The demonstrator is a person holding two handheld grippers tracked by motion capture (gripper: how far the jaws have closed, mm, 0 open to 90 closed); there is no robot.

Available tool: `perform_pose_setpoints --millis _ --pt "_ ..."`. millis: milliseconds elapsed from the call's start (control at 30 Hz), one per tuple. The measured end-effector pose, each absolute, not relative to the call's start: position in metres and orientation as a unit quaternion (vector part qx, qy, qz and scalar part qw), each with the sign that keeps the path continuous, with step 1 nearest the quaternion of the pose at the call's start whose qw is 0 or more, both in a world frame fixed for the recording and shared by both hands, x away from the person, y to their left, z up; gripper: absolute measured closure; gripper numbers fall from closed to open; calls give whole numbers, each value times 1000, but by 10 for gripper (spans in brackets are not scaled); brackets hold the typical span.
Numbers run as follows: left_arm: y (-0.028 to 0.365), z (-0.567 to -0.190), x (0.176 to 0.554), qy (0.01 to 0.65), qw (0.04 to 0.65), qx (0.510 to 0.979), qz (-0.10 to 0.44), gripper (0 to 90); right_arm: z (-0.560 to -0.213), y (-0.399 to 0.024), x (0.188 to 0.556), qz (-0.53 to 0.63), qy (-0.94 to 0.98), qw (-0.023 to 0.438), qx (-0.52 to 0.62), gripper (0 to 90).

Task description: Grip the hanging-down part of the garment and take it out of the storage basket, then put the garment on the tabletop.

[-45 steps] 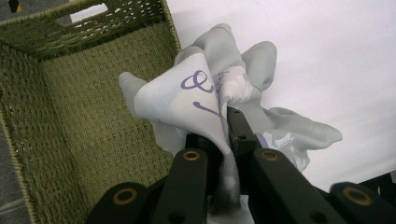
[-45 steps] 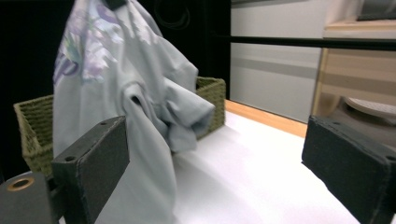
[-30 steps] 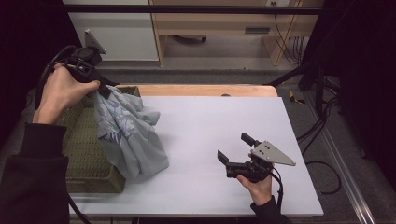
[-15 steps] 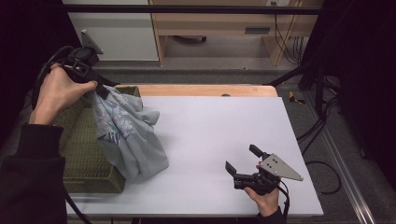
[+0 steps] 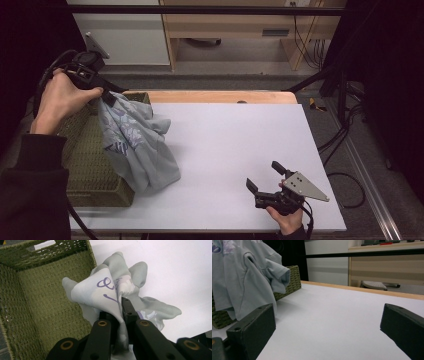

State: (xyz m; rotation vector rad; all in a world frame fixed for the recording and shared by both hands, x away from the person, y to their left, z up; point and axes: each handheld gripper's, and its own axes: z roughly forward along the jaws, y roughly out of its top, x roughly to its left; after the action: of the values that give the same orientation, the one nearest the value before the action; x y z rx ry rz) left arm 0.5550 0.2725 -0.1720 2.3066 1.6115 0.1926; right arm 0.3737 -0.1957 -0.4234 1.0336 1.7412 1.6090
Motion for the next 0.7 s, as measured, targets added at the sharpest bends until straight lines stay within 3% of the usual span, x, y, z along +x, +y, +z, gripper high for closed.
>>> perform_pose_setpoints --millis 367,700 --pt "258 -168 554 551 162 816 70 859 -425 -198 374 598 646 266 392 3" --pt "215 -158 546 506 174 841 77 860 -427 -202 375 593 650 269 393 3"
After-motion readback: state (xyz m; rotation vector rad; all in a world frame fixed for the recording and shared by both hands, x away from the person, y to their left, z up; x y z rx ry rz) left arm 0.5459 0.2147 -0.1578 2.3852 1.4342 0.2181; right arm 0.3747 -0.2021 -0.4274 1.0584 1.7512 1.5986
